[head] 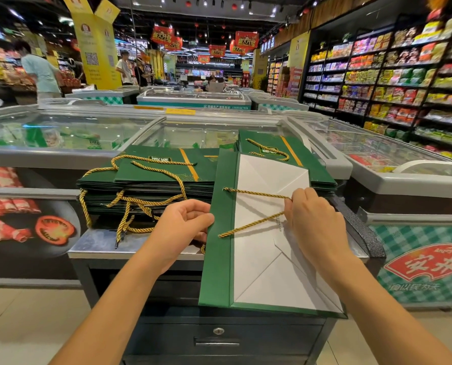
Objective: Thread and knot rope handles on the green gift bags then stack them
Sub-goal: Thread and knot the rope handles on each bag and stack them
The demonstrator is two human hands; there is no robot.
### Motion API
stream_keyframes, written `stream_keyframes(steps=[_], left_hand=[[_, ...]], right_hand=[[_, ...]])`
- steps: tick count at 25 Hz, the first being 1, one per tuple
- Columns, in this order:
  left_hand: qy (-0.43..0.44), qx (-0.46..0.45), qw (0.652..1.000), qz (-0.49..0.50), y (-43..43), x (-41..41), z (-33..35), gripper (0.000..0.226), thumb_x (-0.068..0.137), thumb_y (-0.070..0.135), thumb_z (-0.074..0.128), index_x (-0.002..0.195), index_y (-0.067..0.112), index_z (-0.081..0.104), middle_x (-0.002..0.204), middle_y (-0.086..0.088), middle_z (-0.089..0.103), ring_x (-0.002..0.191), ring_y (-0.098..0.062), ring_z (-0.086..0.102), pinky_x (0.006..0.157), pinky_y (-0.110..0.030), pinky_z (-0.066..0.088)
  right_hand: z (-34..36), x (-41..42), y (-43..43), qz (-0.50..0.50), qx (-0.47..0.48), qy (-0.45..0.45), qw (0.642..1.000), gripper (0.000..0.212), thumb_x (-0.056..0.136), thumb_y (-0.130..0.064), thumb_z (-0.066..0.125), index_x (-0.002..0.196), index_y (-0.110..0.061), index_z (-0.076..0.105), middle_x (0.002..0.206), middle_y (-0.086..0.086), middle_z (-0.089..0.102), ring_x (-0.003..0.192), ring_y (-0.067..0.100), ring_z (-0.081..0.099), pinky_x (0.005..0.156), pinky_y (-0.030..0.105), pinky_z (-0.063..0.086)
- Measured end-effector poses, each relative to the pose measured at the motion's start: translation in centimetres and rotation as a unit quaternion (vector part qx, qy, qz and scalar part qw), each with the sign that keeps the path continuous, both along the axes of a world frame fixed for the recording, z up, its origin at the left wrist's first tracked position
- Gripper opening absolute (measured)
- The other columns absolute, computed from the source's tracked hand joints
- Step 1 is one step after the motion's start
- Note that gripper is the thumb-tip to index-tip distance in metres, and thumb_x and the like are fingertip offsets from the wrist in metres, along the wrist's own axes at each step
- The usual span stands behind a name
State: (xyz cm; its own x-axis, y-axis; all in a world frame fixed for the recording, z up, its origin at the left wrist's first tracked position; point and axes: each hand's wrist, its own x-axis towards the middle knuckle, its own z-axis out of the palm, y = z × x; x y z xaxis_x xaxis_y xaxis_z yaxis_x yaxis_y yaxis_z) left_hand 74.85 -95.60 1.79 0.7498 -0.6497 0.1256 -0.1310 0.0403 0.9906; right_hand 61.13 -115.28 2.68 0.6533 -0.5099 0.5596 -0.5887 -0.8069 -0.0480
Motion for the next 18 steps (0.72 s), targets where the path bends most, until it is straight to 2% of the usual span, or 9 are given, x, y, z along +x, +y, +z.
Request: stream_keyframes(steps=[3,6,9,11,14,16,18], left_hand=[[-0.009,-0.006,1.000,0.007,0.2,-0.1,0.0,0.014,0.095,0.001,0.061,0.107,0.004,0.066,0.096,-0.011,0.077,0.074,-0.016,0.068,0.063,-0.026,0.055],[-0.015,-0.039,0.999,0.010,0.7,-0.6,0.1,0.015,0.094,0.003,0.062,0.106,0.008,0.069,0.099,-0.010,0.077,0.078,-0.019,0.068,0.074,-0.036,0.056],[-0.024,-0.086,0.995,0.033,0.9,-1.6,1.0,0.016,0.094,0.002,0.062,0.103,0.012,0.071,0.096,-0.006,0.077,0.085,-0.019,0.072,0.073,-0.031,0.057],[-0.041,-0.116,0.991,0.045,0.9,-2.8,2.2,0.020,0.093,0.001,0.061,0.095,0.016,0.074,0.089,-0.005,0.077,0.080,-0.017,0.072,0.066,-0.025,0.058],[-0.041,-0.147,0.987,0.041,0.6,-4.6,4.6,0.019,0.094,0.008,0.061,0.090,0.020,0.076,0.090,-0.008,0.077,0.078,-0.019,0.070,0.066,-0.025,0.059],[-0.020,-0.181,0.982,-0.049,0.5,-6.4,5.8,0.018,0.097,0.023,0.060,0.103,0.018,0.076,0.104,-0.013,0.075,0.092,-0.027,0.071,0.079,-0.035,0.059],[-0.055,-0.184,0.973,-0.128,0.1,-7.5,6.3,0.035,0.098,0.035,0.049,0.121,0.018,0.070,0.120,-0.010,0.071,0.115,-0.027,0.066,0.097,-0.042,0.051]], right_hand=[[0.1,-0.7,0.2,-0.010,0.028,0.012,0.999,0.033,0.107,-0.043,0.039,0.097,-0.013,0.051,0.097,0.003,0.055,0.082,0.024,0.050,0.059,0.036,0.039],[0.9,-1.6,1.1,-0.003,0.067,0.012,0.998,0.043,0.102,-0.059,0.033,0.106,-0.022,0.054,0.103,-0.003,0.058,0.094,0.022,0.056,0.079,0.041,0.045],[1.7,-2.6,2.9,0.062,0.158,-0.040,0.985,0.054,0.096,-0.069,0.032,0.125,-0.027,0.051,0.117,-0.004,0.055,0.108,0.020,0.053,0.090,0.041,0.042],[2.2,-3.4,4.2,0.137,0.249,-0.092,0.954,0.062,0.090,-0.075,0.037,0.132,-0.032,0.048,0.123,-0.007,0.048,0.115,0.016,0.050,0.095,0.039,0.046],[3.5,-4.3,5.7,0.193,0.373,-0.115,0.900,0.076,0.079,-0.086,0.037,0.138,-0.040,0.046,0.130,-0.012,0.046,0.121,0.011,0.051,0.102,0.041,0.048],[4.5,-4.3,6.1,0.213,0.424,-0.136,0.870,0.089,0.070,-0.097,0.037,0.138,-0.042,0.048,0.134,-0.014,0.051,0.120,0.004,0.054,0.102,0.040,0.049],[5.5,-4.7,6.5,0.253,0.501,-0.175,0.809,0.098,0.057,-0.105,0.040,0.130,-0.041,0.057,0.124,-0.019,0.066,0.108,-0.003,0.063,0.094,0.038,0.052]])
